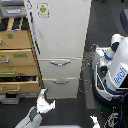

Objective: Opening the fridge

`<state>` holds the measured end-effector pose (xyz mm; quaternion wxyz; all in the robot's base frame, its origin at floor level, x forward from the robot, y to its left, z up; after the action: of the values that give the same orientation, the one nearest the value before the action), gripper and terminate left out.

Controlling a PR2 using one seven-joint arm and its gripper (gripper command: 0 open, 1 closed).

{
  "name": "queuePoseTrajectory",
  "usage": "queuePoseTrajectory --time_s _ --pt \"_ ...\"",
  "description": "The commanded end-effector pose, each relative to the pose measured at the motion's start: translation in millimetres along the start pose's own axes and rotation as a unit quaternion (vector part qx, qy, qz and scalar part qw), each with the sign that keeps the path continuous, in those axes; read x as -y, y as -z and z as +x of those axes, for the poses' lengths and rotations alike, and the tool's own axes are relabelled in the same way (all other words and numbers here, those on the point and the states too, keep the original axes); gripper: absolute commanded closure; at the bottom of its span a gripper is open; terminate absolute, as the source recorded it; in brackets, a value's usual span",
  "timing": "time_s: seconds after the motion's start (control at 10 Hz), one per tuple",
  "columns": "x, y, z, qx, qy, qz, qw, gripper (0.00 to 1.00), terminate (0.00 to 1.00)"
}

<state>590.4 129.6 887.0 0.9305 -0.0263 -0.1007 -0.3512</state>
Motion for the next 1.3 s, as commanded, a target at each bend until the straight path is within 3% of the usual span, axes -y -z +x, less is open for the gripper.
queuePoseTrajectory --time_s 0.1,0.4,0.8,1.3 --pt "-89.1 -29.4 79.2 -0.064 -0.116 0.082 0.988 0.00 0.00" --pt "-142.9 -39.1 101.6 -0.091 -0.197 0.113 0.970 0.00 0.00" --pt "-181.3 -29.9 114.5 -0.113 -0.252 0.081 0.958 0.00 0.00" --pt "-234.1 -41.7 123.3 -0.127 -0.292 0.111 0.942 0.00 0.00"
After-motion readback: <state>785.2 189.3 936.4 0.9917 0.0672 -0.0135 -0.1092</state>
